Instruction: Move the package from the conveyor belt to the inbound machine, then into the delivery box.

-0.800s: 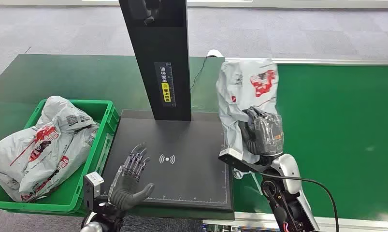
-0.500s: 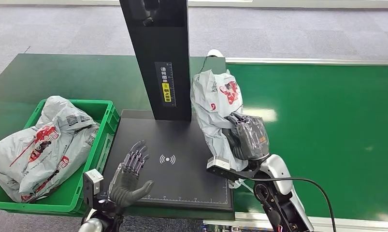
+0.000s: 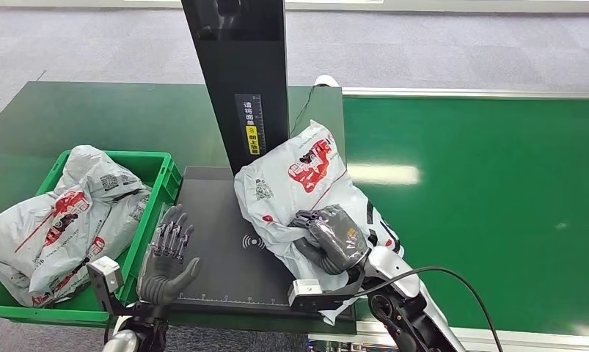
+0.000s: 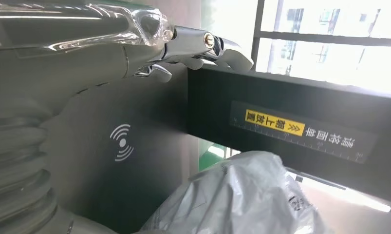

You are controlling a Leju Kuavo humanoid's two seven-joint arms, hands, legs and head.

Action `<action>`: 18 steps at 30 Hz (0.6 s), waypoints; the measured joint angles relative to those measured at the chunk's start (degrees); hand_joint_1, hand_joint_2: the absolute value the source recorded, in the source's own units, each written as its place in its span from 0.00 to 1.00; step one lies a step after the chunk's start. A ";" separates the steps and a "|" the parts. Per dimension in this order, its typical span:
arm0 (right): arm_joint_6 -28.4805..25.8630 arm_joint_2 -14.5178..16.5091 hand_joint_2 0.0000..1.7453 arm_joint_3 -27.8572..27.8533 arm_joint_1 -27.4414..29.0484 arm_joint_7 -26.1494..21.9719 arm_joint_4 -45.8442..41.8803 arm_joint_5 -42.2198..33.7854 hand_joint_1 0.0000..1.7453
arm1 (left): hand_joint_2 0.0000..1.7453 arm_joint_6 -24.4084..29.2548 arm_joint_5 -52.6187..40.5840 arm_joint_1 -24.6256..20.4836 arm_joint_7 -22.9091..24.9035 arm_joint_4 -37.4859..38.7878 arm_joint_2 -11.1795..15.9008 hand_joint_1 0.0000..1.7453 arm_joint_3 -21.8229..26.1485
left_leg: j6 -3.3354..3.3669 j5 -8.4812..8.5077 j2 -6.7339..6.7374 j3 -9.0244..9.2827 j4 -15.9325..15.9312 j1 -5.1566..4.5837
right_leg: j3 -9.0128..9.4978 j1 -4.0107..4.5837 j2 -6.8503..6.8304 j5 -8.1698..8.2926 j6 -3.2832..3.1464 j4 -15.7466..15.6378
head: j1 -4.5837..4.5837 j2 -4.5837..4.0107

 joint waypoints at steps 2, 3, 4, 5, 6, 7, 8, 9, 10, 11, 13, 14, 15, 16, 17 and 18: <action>0.10 -0.11 1.00 0.36 0.00 0.00 0.00 -0.03 1.00 | 1.00 0.02 0.01 0.03 -0.02 -0.03 0.00 0.00 0.21 | 0.00 0.00 0.00 0.00 0.00 -0.01 | 0.00 -0.01 0.00 0.00 0.00 0.00 | 0.00 0.00; 0.13 -0.14 1.00 0.49 0.00 0.00 0.00 -0.04 1.00 | 1.00 0.02 0.02 0.03 -0.03 -0.03 -0.01 0.00 0.29 | 0.00 0.00 0.00 0.00 0.00 -0.01 | 0.00 -0.01 0.00 0.00 0.00 0.00 | -0.01 0.00; 0.14 -0.17 1.00 0.58 0.00 0.00 0.00 -0.05 1.00 | 1.00 0.03 0.02 0.04 -0.03 -0.04 -0.01 0.00 0.37 | 0.00 0.00 0.00 0.00 0.00 -0.01 | 0.00 -0.01 0.00 0.00 0.00 0.00 | 0.00 0.00; 0.21 -0.20 1.00 0.65 0.00 -0.01 0.00 -0.09 1.00 | 1.00 0.05 0.04 0.04 -0.04 -0.04 -0.02 0.00 0.46 | 0.00 0.00 0.00 0.00 0.00 -0.01 | 0.00 -0.01 0.00 0.00 0.00 0.00 | 0.00 0.00; 0.55 -0.24 1.00 0.73 -0.02 -0.05 0.00 -0.28 1.00 | 1.00 0.17 0.14 0.05 -0.08 -0.04 -0.02 0.00 0.55 | 0.00 0.00 0.00 0.00 0.00 -0.01 | 0.00 -0.01 0.00 0.00 0.00 0.00 | -0.01 0.00; 1.24 -0.31 1.00 0.85 -0.05 -0.16 0.00 -0.67 1.00 | 1.00 0.35 0.34 0.06 -0.15 -0.05 -0.03 0.00 0.63 | 0.00 0.00 0.00 0.00 0.00 0.00 | 0.00 -0.01 0.00 0.00 0.00 0.00 | 0.00 0.00; 2.56 -0.41 1.00 1.05 -0.09 -0.44 0.00 -1.49 1.00 | 1.00 0.66 0.70 0.08 -0.29 -0.08 -0.04 0.00 0.73 | 0.00 0.00 0.00 0.00 0.00 0.00 | 0.00 0.00 0.00 0.00 0.00 0.00 | 0.00 0.00; 4.45 -0.53 1.00 1.31 -0.14 -0.92 0.00 -2.84 1.00 | 1.00 1.07 1.12 0.13 -0.45 -0.13 -0.05 0.00 0.83 | 0.00 0.00 0.00 0.00 0.00 0.00 | 0.00 0.00 0.00 0.00 0.00 0.00 | -0.01 0.00; 6.94 -0.69 1.00 1.66 -0.20 -1.70 0.00 -4.88 1.00 | 1.00 1.51 1.55 0.17 -0.62 -0.21 -0.05 0.00 0.92 | 0.00 0.00 0.00 0.00 0.00 0.01 | 0.00 0.00 0.00 0.00 0.00 0.00 | -0.01 0.00; 9.80 -0.86 1.00 2.07 -0.25 -2.69 0.00 -7.41 1.00 | 1.00 2.06 1.92 0.22 -0.79 -0.29 -0.06 0.00 1.00 | 0.00 0.00 0.00 0.00 0.00 0.01 | 0.00 0.01 0.00 0.00 0.00 0.00 | -0.01 0.00; 15.05 -1.22 1.00 2.95 -0.39 -4.60 0.01 -12.39 1.00 | 1.00 3.19 2.42 0.26 -1.08 -0.43 -0.08 0.00 1.07 | 0.00 0.00 -0.01 0.00 0.00 0.01 | 0.00 0.01 0.00 0.00 0.00 0.00 | 0.00 0.00; 17.07 -1.41 1.00 3.42 -0.51 -5.25 0.02 -14.19 1.00 | 1.00 3.73 2.68 0.26 -1.22 -0.47 -0.11 0.00 1.09 | 0.00 0.00 0.00 0.00 0.00 0.01 | 0.00 0.01 0.00 0.00 0.00 0.00 | 0.01 0.00; 18.70 -1.61 1.00 3.91 -0.71 -5.65 0.05 -15.47 1.00 | 1.00 4.23 3.03 0.26 -1.35 -0.53 -0.14 0.00 1.14 | 0.00 0.00 0.01 -0.01 0.00 0.01 | 0.00 0.01 0.00 0.00 0.00 0.00 | 0.01 0.00; 20.21 -1.80 1.00 4.45 -1.01 -5.86 0.10 -16.40 1.00 | 1.00 4.75 3.46 0.26 -1.51 -0.66 -0.18 0.00 1.23 | 0.00 0.00 0.02 -0.01 0.00 0.01 | 0.00 0.01 0.00 0.00 0.00 0.00 | 0.01 0.00; 21.45 -1.96 1.00 4.94 -1.40 -5.93 0.19 -16.99 1.00 | 1.00 5.26 3.81 0.26 -1.68 -0.86 -0.23 0.00 1.36 | 0.00 0.00 0.04 -0.01 0.00 0.01 | 0.00 0.00 0.01 0.00 0.00 0.00 | 0.01 0.00; 22.67 -2.09 1.00 5.45 -1.84 -5.98 0.30 -17.51 1.00 | 1.00 5.92 4.08 0.26 -1.92 -1.14 -0.28 0.00 1.48 | 0.00 0.00 0.04 0.00 0.00 0.01 | 0.00 0.00 0.01 0.00 0.00 0.00 | 0.00 0.00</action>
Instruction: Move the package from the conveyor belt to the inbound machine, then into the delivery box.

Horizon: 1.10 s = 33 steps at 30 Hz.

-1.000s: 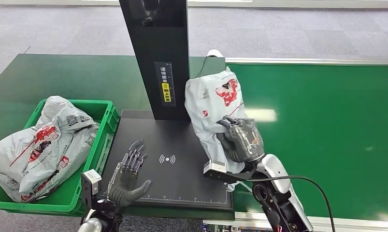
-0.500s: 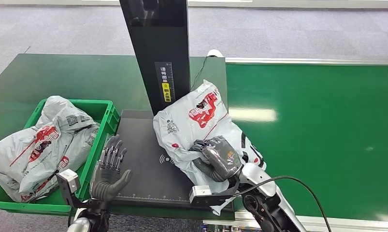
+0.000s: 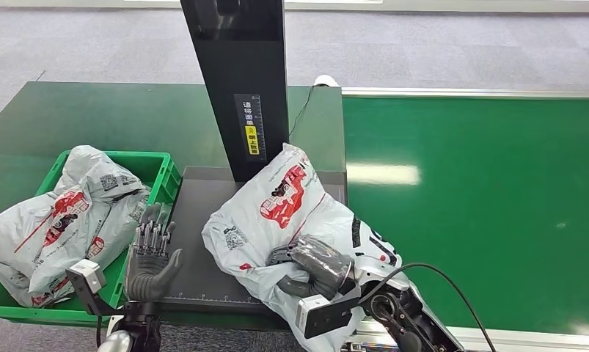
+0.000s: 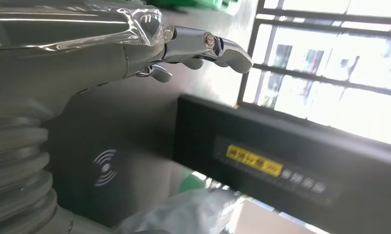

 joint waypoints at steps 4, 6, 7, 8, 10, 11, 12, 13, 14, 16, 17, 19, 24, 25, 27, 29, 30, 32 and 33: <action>6.69 -0.57 1.00 2.45 -2.03 -1.89 0.44 -4.16 1.00 | 1.00 2.75 0.47 0.03 -0.81 -1.64 -0.06 0.00 0.17 | 0.00 0.00 -0.03 0.01 0.00 0.00 | 0.01 0.00 0.00 0.00 0.00 0.00 | 0.00 0.00; 10.25 -0.99 1.00 3.66 -2.87 -3.34 0.47 -6.71 1.00 | 1.00 3.02 0.68 0.04 -0.83 -2.16 -0.05 0.00 0.17 | 0.00 0.00 -0.04 0.01 0.01 0.00 | 0.01 0.00 0.00 0.00 0.00 0.00 | 0.00 0.00; 11.94 -1.26 1.00 4.26 -3.29 -3.98 0.46 -7.90 1.00 | 1.00 3.02 0.76 0.06 -0.82 -2.36 -0.05 0.00 0.17 | 0.00 0.00 -0.04 0.01 0.01 0.00 | 0.01 0.00 0.00 0.00 0.00 0.00 | 0.00 0.00; 13.37 -1.51 1.00 4.78 -3.66 -4.43 0.44 -8.84 1.00 | 1.00 3.02 0.82 0.07 -0.82 -2.52 -0.05 0.00 0.16 | 0.00 0.00 -0.03 0.01 0.00 0.00 | 0.01 0.00 0.00 0.00 0.00 0.00 | 0.01 0.00; 15.34 -1.98 1.00 5.72 -4.38 -4.83 0.38 -10.03 1.00 | 1.00 3.06 0.87 0.17 -0.82 -2.86 -0.05 0.00 0.15 | 0.00 0.00 -0.03 0.01 0.00 0.00 | 0.01 0.00 0.00 0.00 0.00 0.00 | 0.01 0.00; 15.75 -2.16 1.00 6.12 -4.74 -4.66 0.36 -10.16 1.00 | 1.00 3.08 0.87 0.25 -0.82 -3.01 -0.05 0.00 0.14 | 0.00 0.00 -0.03 0.01 0.00 0.00 | 0.01 0.00 0.00 0.00 0.00 0.00 | 0.01 0.00; 15.70 -2.33 1.00 6.48 -5.10 -4.14 0.37 -9.86 1.00 | 1.00 3.11 0.87 0.38 -0.82 -3.18 -0.05 0.00 0.14 | 0.00 0.00 -0.03 0.01 0.00 0.00 | 0.01 0.00 0.00 0.00 0.00 0.00 | 0.01 0.00; 15.07 -2.44 1.00 6.76 -5.44 -3.37 0.42 -9.12 1.00 | 1.00 3.16 0.83 0.54 -0.82 -3.35 -0.05 0.00 0.15 | 0.00 0.00 -0.03 0.01 0.00 0.00 | 0.01 0.00 0.00 0.00 0.00 0.00 | 0.01 0.00; 13.83 -2.52 1.00 6.99 -5.78 -2.32 0.56 -8.02 0.99 | 1.00 3.24 0.75 0.74 -0.82 -3.55 -0.06 0.00 0.15 | 0.00 0.00 -0.03 0.01 0.00 0.00 | 0.01 0.00 0.00 0.00 0.00 0.00 | 0.01 0.00; 10.13 -2.50 1.00 7.32 -6.46 -0.06 1.16 -5.27 0.98 | 1.00 3.50 0.45 1.16 -0.82 -3.98 -0.13 0.00 0.17 | 0.00 0.00 -0.03 0.01 0.00 0.00 | 0.01 0.00 0.00 0.00 0.00 0.00 | 0.00 0.00; 8.07 -2.38 1.00 7.43 -6.76 0.98 1.60 -3.91 0.97 | 1.00 3.61 0.24 1.38 -0.82 -4.21 -0.19 0.00 0.17 | 0.00 0.00 -0.03 0.01 0.00 0.00 | 0.01 0.00 0.00 0.00 0.00 0.00 | 0.00 0.00; 5.06 -2.04 1.00 7.59 -7.20 2.32 2.40 -1.94 0.97 | 1.00 3.77 -0.05 1.78 -0.82 -4.56 -0.36 0.00 0.17 | 0.00 0.00 -0.04 0.01 0.00 0.00 | 0.01 0.00 -0.01 0.00 0.00 0.00 | -0.01 0.00; 3.80 -1.50 1.00 8.00 -7.61 2.95 3.66 -0.97 0.97 | 1.00 3.83 -0.13 2.20 -0.82 -5.04 -0.57 0.00 0.17 | 0.00 0.00 -0.05 0.01 0.00 0.00 | 0.01 0.00 -0.01 0.00 0.00 0.00 | -0.01 0.00; 3.77 -1.44 1.00 8.07 -7.63 2.95 3.84 -0.95 0.97 | 1.00 3.83 -0.13 2.23 -0.82 -5.07 -0.60 0.00 0.17 | 0.00 0.00 -0.05 0.01 0.00 0.00 | 0.01 0.00 -0.01 0.00 0.00 0.00 | 0.00 0.00; 3.71 -1.30 1.00 8.19 -7.64 2.96 4.15 -0.90 0.76 | 1.00 3.83 -0.13 2.27 -0.82 -5.09 -0.63 0.00 0.17 | 0.00 0.00 -0.05 0.00 0.00 0.00 | 0.01 0.00 -0.01 0.00 0.00 0.00 | 0.00 0.00; 3.62 -1.21 1.00 8.27 -7.66 2.96 4.42 -0.83 0.28 | 1.00 3.83 -0.13 2.30 -0.82 -5.10 -0.64 0.00 0.18 | 0.00 0.00 -0.05 0.00 0.00 0.00 | 0.01 0.00 -0.01 0.00 0.00 0.00 | 0.01 0.00; 3.33 -1.17 1.00 8.29 -7.66 3.05 4.53 -0.65 0.03 | 1.00 3.83 -0.14 2.32 -0.82 -5.10 -0.65 0.00 0.18 | 0.00 0.00 -0.05 0.00 0.00 0.00 | 0.01 0.00 -0.01 0.00 0.00 0.00 | 0.01 0.00; 1.14 -1.04 1.00 8.25 -7.64 3.84 4.69 0.76 0.00 | 1.00 3.87 -0.30 2.43 -0.83 -5.15 -0.70 0.00 0.19 | 0.00 0.00 -0.05 0.01 0.00 0.00 | 0.01 0.00 -0.01 0.00 0.00 0.00 | 0.01 0.00; -0.83 -0.92 1.00 8.17 -7.62 4.52 4.75 2.00 0.00 | 1.00 3.89 -0.46 2.56 -0.83 -5.23 -0.75 0.00 0.20 | 0.00 0.00 -0.04 0.01 0.00 0.00 | 0.01 0.00 -0.01 0.00 0.00 0.00 | 0.01 0.00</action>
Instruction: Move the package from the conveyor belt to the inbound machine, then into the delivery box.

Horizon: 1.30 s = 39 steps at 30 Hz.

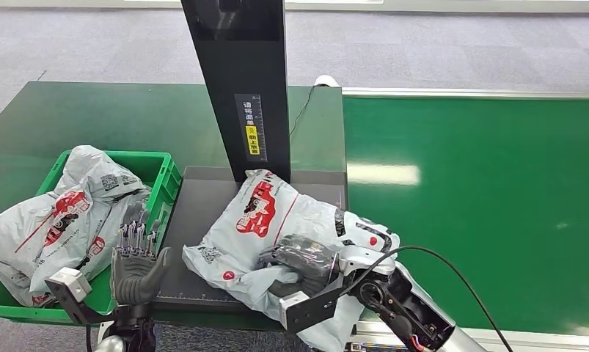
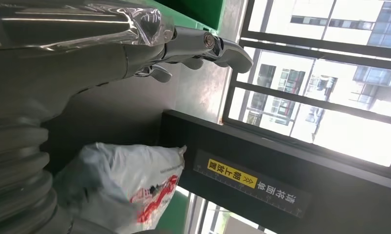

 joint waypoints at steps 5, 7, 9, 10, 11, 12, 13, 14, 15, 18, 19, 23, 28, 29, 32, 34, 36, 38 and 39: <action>-10.73 0.72 1.00 -1.79 0.74 2.77 0.07 5.20 0.00 | 1.00 -0.17 -0.81 1.06 -0.22 -0.77 -0.37 0.00 0.04 | 0.00 0.00 -0.01 0.02 0.00 0.00 | -0.01 0.00 0.00 0.00 0.00 0.00 | -0.01 0.00; -11.82 0.78 1.00 -3.14 1.76 1.28 -0.18 2.83 0.00 | 1.00 -0.65 -0.83 1.40 -0.49 -0.95 -0.48 0.00 0.04 | 0.00 0.00 -0.01 0.01 0.00 0.00 | -0.01 0.00 0.00 0.00 0.00 0.00 | -0.01 0.00; -11.16 0.83 1.00 -4.71 3.17 -1.20 -0.90 -1.76 0.00 | 1.00 -1.14 -0.83 1.51 -0.71 -1.03 -0.55 0.00 0.02 | 0.00 -0.01 -0.01 0.00 0.00 0.00 | -0.01 0.00 0.00 0.00 0.00 0.00 | -0.01 0.00; -10.43 0.92 1.00 -5.60 3.88 -2.39 -1.39 -4.63 0.00 | 1.00 -1.30 -0.85 1.51 -0.77 -1.05 -0.56 0.00 0.00 | 0.00 -0.01 0.00 0.00 0.00 0.00 | -0.02 0.00 0.00 0.00 0.00 0.00 | -0.01 0.00; -9.47 1.06 1.00 -6.52 4.53 -3.35 -1.89 -7.55 0.00 | 1.00 -1.38 -0.91 1.49 -0.83 -1.06 -0.56 0.00 -0.04 | 0.00 -0.01 0.01 0.00 0.00 0.00 | -0.02 0.00 0.00 0.00 0.00 0.00 | -0.01 0.00; -8.31 1.25 1.00 -7.50 5.07 -4.08 -2.39 -10.58 0.00 | 1.00 -1.40 -1.07 1.47 -0.93 -1.07 -0.56 0.00 -0.10 | 0.00 -0.01 0.02 0.00 0.00 0.00 | -0.02 0.00 0.00 0.00 0.00 0.00 | -0.01 0.00; -7.08 1.47 1.00 -8.47 5.51 -4.55 -2.84 -13.51 0.00 | 1.00 -1.32 -1.23 1.46 -1.05 -1.07 -0.56 0.00 -0.16 | 0.00 -0.01 0.03 0.00 0.00 0.00 | -0.02 0.00 0.00 0.00 0.00 0.00 | -0.01 0.00; -5.71 1.70 1.00 -9.42 5.82 -4.89 -3.27 -16.55 0.00 | 1.00 -1.22 -1.42 1.45 -1.18 -1.08 -0.56 0.00 -0.21 | 0.00 -0.01 0.02 0.00 0.00 0.00 | -0.02 0.00 0.00 0.00 0.00 0.00 | -0.01 0.00; -4.17 1.97 1.00 -10.42 6.07 -5.15 -3.68 -19.87 0.00 | 1.00 -1.12 -1.62 1.44 -1.30 -1.09 -0.56 0.00 -0.26 | 0.00 -0.01 0.02 0.01 0.00 0.00 | -0.02 0.00 0.00 0.00 0.00 0.00 | -0.01 0.00; -0.11 2.84 1.00 -13.47 6.49 -5.21 -4.58 -29.21 0.00 | 1.00 -1.02 -2.28 1.45 -1.61 -1.22 -0.56 0.00 -0.55 | 0.00 0.00 0.02 0.03 0.00 0.00 | 0.00 0.00 0.00 0.00 0.00 0.00 | 0.00 0.00; 0.79 3.09 1.00 -14.43 6.59 -5.09 -4.78 -31.61 0.00 | 1.00 -1.01 -2.49 1.47 -1.70 -1.33 -0.56 0.00 -0.68 | 0.00 0.00 0.02 0.04 0.00 0.00 | 0.01 0.00 0.00 0.00 0.00 0.00 | 0.00 0.00; 3.10 3.56 1.00 -17.42 6.87 -4.73 -5.08 -37.19 0.00 | 1.00 -0.98 -3.13 1.54 -2.03 -1.78 -0.55 0.00 -1.15 | 0.00 0.00 0.01 0.04 0.00 0.00 | 0.01 0.00 0.00 0.00 0.00 0.00 | 0.00 0.00; 4.17 3.54 1.00 -19.56 7.72 -5.18 -5.08 -40.74 0.00 | 1.00 -1.31 -4.18 1.88 -2.70 -2.18 -0.31 0.00 -1.88 | 0.00 -0.01 0.02 0.03 0.00 0.00 | 0.00 0.00 0.00 0.00 0.00 0.00 | -0.01 0.00; 3.96 3.54 1.00 -19.84 7.87 -5.32 -5.08 -40.79 0.00 | 1.00 -1.41 -4.36 1.96 -2.77 -2.21 -0.24 0.00 -2.06 | 0.00 -0.01 0.02 0.03 0.00 0.00 | 0.00 0.00 0.00 0.00 0.00 0.00 | -0.01 0.00; 3.52 3.54 1.00 -20.40 8.14 -5.50 -5.08 -40.77 0.00 | 1.00 -1.55 -4.65 2.21 -2.86 -2.28 -0.10 0.00 -2.55 | 0.00 -0.01 0.02 0.03 0.00 0.00 | 0.00 0.00 0.00 0.00 0.00 0.00 | -0.01 0.00; 3.02 3.54 1.00 -20.61 8.23 -5.54 -5.08 -40.59 0.00 | 1.00 -1.62 -4.80 2.32 -2.93 -2.38 -0.04 0.00 -2.76 | 0.00 -0.01 0.02 0.03 0.00 0.00 | 0.00 0.00 0.00 0.00 0.00 0.00 | -0.01 0.00; -0.09 3.55 1.00 -20.81 8.38 -5.58 -5.14 -38.70 0.00 | 1.00 -2.04 -5.26 2.41 -3.14 -2.55 0.04 0.00 -3.00 | 0.00 -0.01 0.01 0.03 0.00 0.00 | 0.01 0.00 0.00 0.00 0.00 0.00 | -0.01 0.00; -8.36 3.63 1.00 -21.03 8.52 -5.73 -5.29 -32.44 0.00 | 1.00 -3.08 -6.17 2.65 -3.52 -2.77 0.16 0.00 -3.45 | 0.00 -0.01 0.01 0.03 0.00 0.00 | 0.01 0.00 0.00 0.00 0.00 0.00 | 0.00 0.00; -13.03 3.71 1.00 -21.14 8.54 -5.79 -5.37 -28.70 0.00 | 1.00 -3.68 -6.67 2.84 -3.69 -2.92 0.22 0.00 -3.79 | 0.00 -0.01 0.02 0.03 0.00 0.00 | 0.01 0.00 0.00 0.00 0.00 0.00 | 0.00 0.00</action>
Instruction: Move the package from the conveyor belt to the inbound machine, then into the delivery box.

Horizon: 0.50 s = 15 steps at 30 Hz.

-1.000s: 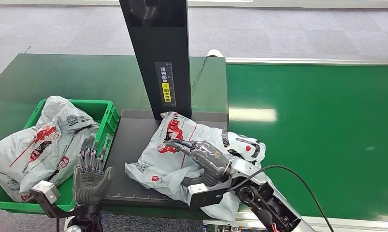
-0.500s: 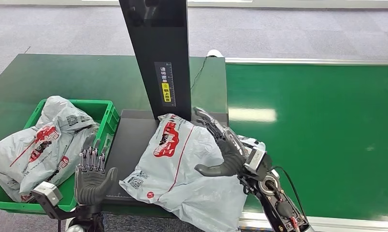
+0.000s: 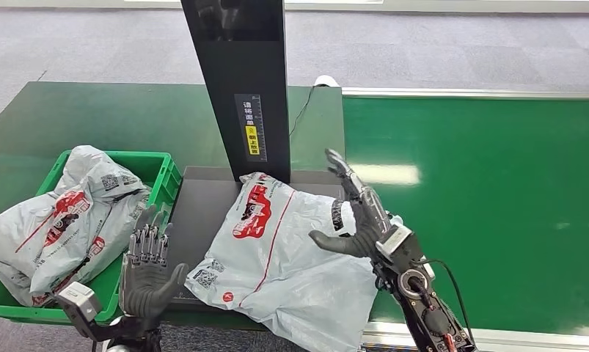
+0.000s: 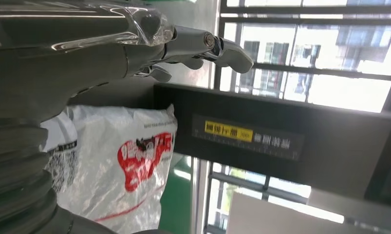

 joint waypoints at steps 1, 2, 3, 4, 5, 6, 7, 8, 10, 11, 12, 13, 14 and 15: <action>-3.77 0.10 1.00 -0.08 0.00 -0.02 -0.07 3.08 0.00 | 1.00 -0.48 -0.39 0.20 -0.12 -0.13 0.07 0.00 -0.37 | 0.00 0.00 0.01 0.00 0.00 0.00 | 0.00 0.00 0.00 0.00 0.00 0.00 | -0.01 0.00; -6.00 0.21 1.00 -0.15 -0.01 -0.02 -0.11 4.92 0.00 | 1.00 -0.78 -0.68 0.38 -0.18 -0.25 0.12 0.00 -0.72 | 0.00 0.00 0.02 0.00 0.00 0.00 | 0.00 0.00 0.00 0.00 0.00 0.00 | -0.01 0.00; -6.97 0.30 1.00 -0.18 -0.01 -0.01 -0.15 5.71 0.00 | 1.00 -0.93 -0.84 0.51 -0.20 -0.35 0.16 0.00 -1.02 | 0.00 0.00 0.02 0.00 0.00 0.00 | -0.01 0.00 0.00 0.00 0.00 0.00 | -0.01 0.00; -7.30 0.38 1.00 -0.19 -0.01 0.00 -0.16 6.02 0.00 | 1.00 -0.99 -0.93 0.60 -0.22 -0.44 0.20 0.00 -1.22 | 0.00 0.00 0.01 -0.01 0.00 0.00 | -0.01 0.00 0.00 0.00 0.00 0.00 | -0.01 0.00; -7.43 0.44 1.00 -0.19 -0.01 0.00 -0.17 6.20 0.00 | 1.00 -1.03 -0.97 0.67 -0.25 -0.54 0.23 0.00 -1.37 | 0.00 0.00 -0.01 -0.01 0.00 0.00 | -0.01 0.00 0.00 0.00 0.00 0.00 | 0.00 0.00; -7.51 0.50 1.00 -0.20 -0.01 0.01 -0.18 6.32 0.00 | 1.00 -1.06 -1.00 0.72 -0.27 -0.62 0.27 0.00 -1.50 | 0.00 0.00 -0.02 -0.01 0.00 0.00 | -0.01 0.00 0.00 0.00 0.00 0.00 | -0.01 0.00; -7.54 0.55 1.00 -0.20 -0.01 0.01 -0.18 6.38 0.00 | 1.00 -1.08 -1.00 0.77 -0.28 -0.68 0.30 0.00 -1.61 | 0.00 0.00 -0.02 -0.01 0.00 0.00 | -0.01 0.00 0.00 0.00 0.00 0.00 | -0.01 0.00; -7.57 0.61 1.00 -0.20 -0.01 0.01 -0.19 6.42 0.00 | 1.00 -1.10 -1.00 0.80 -0.30 -0.71 0.33 0.00 -1.73 | 0.00 0.00 -0.01 -0.01 0.00 0.00 | -0.01 0.00 0.00 0.00 0.00 0.00 | -0.01 0.00; -7.60 0.72 1.00 -0.20 -0.01 0.01 -0.19 6.45 0.00 | 1.00 -1.19 -1.00 0.86 -0.30 -0.73 0.37 0.00 -1.95 | 0.00 0.00 -0.01 -0.01 0.00 0.00 | -0.01 0.00 0.00 0.00 0.00 0.00 | -0.01 0.00; -7.61 0.75 1.00 -0.20 -0.01 0.01 -0.19 6.45 0.00 | 1.00 -1.23 -1.00 0.88 -0.30 -0.73 0.39 0.00 -2.02 | 0.00 0.00 -0.01 -0.01 0.00 0.00 | -0.01 0.00 0.00 0.00 0.00 0.00 | -0.01 0.00; -7.62 0.78 1.00 -0.20 -0.01 0.01 -0.19 6.45 0.00 | 1.00 -1.25 -1.00 0.92 -0.30 -0.74 0.42 0.00 -2.08 | 0.00 0.00 -0.01 -0.01 0.00 0.00 | -0.01 0.00 0.00 0.00 0.00 0.00 | -0.01 0.00; -7.62 0.80 1.00 -0.20 -0.01 0.01 -0.19 6.45 0.00 | 1.00 -1.27 -1.00 0.95 -0.30 -0.74 0.45 0.00 -2.13 | 0.00 0.00 -0.01 -0.01 0.00 0.00 | -0.01 0.00 0.00 0.00 0.00 0.00 | 0.00 0.00; -7.62 0.81 1.00 -0.20 -0.01 0.01 -0.19 6.45 0.00 | 1.00 -1.29 -1.00 0.99 -0.30 -0.74 0.47 0.00 -2.15 | 0.00 0.00 -0.01 -0.01 0.00 0.00 | 0.00 0.00 0.00 0.00 0.00 0.00 | 0.00 0.00; -7.62 0.81 1.00 -0.20 -0.01 0.01 -0.19 6.45 0.00 | 1.00 -1.31 -1.00 1.04 -0.30 -0.74 0.49 0.00 -2.17 | 0.00 0.00 -0.01 -0.01 0.00 0.00 | 0.00 0.00 0.00 0.00 0.00 0.00 | 0.00 0.00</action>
